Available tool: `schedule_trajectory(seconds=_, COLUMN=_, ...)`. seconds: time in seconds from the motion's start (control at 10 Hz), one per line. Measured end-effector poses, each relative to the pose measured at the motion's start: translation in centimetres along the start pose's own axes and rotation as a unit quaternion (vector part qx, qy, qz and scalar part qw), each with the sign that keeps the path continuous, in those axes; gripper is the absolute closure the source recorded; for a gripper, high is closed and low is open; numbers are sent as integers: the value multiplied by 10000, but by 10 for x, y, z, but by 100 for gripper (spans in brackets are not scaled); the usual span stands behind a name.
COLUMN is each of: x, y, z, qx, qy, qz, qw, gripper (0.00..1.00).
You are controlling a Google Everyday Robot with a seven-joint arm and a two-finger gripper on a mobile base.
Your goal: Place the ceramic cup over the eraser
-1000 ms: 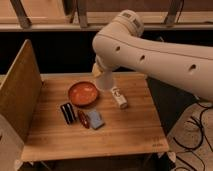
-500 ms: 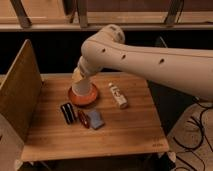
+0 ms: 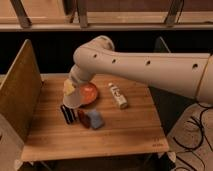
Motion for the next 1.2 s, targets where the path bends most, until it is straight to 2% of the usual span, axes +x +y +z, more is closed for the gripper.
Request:
schedule_trajectory(seconds=0.5, x=4, y=1, z=0, qx=29, qy=66, qz=-103, qw=9999, gripper=100)
schedule_trajectory(seconds=0.6, x=0, y=4, z=5, qx=1, qy=72, qz=-228, qw=9997, gripper=100)
schedule_trajectory(seconds=0.9, x=-28, y=27, z=36, qx=-222, qy=131, qz=-856, qw=9960, gripper=100)
schedule_trajectory(seconds=1.2, x=-33, y=26, z=60, qx=-254, qy=315, qz=-1035, qw=9938, gripper=100)
